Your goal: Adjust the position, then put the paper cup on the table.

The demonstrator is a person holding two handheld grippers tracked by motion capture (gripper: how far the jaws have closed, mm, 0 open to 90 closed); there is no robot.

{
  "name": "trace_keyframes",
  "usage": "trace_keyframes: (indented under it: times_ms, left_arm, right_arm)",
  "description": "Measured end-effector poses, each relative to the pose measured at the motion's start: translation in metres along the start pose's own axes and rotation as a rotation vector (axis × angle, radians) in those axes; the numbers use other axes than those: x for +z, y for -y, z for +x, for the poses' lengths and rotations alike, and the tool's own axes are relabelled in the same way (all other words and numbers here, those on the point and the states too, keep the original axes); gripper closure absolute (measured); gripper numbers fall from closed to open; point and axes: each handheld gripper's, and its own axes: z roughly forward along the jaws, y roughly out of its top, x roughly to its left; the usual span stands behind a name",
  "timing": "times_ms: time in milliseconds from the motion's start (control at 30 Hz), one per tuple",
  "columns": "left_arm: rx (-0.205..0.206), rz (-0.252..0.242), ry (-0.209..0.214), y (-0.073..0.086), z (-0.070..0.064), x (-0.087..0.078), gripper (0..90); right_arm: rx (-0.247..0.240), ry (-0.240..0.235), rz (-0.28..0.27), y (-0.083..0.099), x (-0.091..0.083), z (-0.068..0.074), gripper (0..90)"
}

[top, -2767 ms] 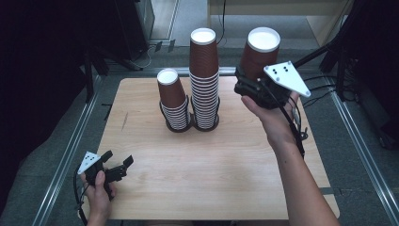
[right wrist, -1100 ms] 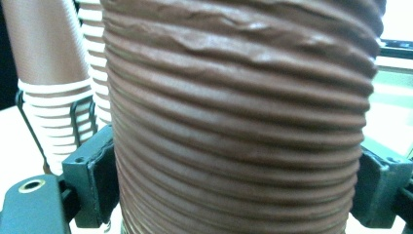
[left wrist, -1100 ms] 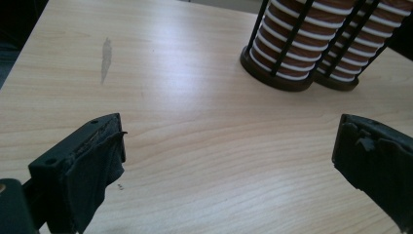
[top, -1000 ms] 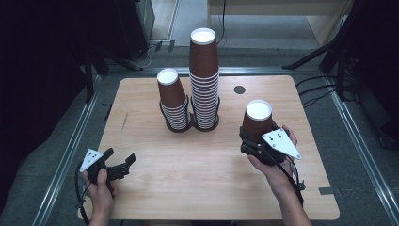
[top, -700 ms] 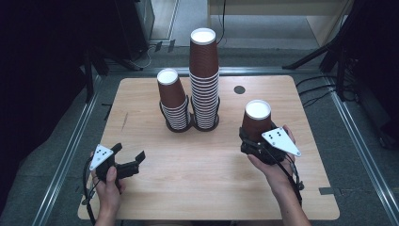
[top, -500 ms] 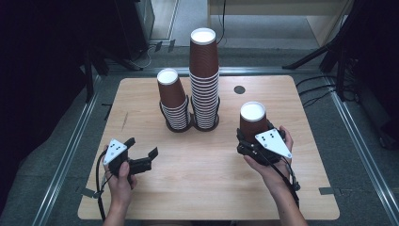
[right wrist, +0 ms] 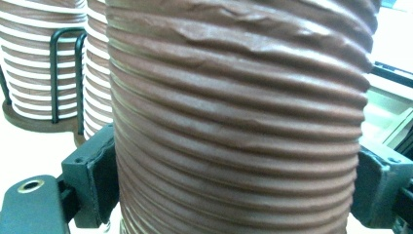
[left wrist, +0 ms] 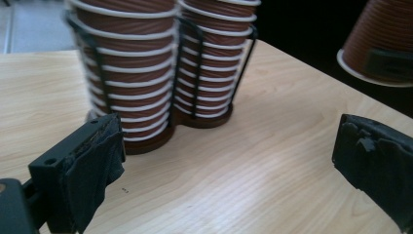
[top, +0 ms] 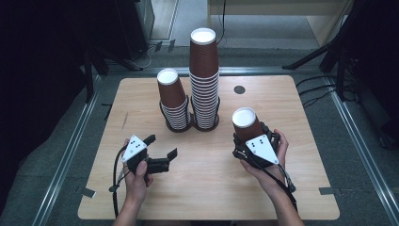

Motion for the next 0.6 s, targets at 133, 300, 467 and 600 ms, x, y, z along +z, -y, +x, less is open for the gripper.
trace_keyframes:
  times_ms: [133,300,467,600]
  left_arm:
    - [0.023,-0.003,0.024,-0.005,-0.009,0.003,0.0]
    - [0.047,-0.006,0.042,-0.009,-0.016,0.003,0.0]
    - [0.04,0.0,0.062,-0.01,-0.019,0.004,0.0]
    - [0.047,0.003,0.077,-0.012,-0.022,0.004,0.0]
  right_arm:
    - [-0.055,0.003,0.004,0.003,0.002,0.005,11.0]
    - [-0.116,-0.004,0.024,0.008,0.005,0.01,10.5]
    - [-0.131,0.002,0.011,0.008,0.005,0.01,10.4]
    - [-0.193,0.011,0.01,0.008,0.003,0.011,10.6]
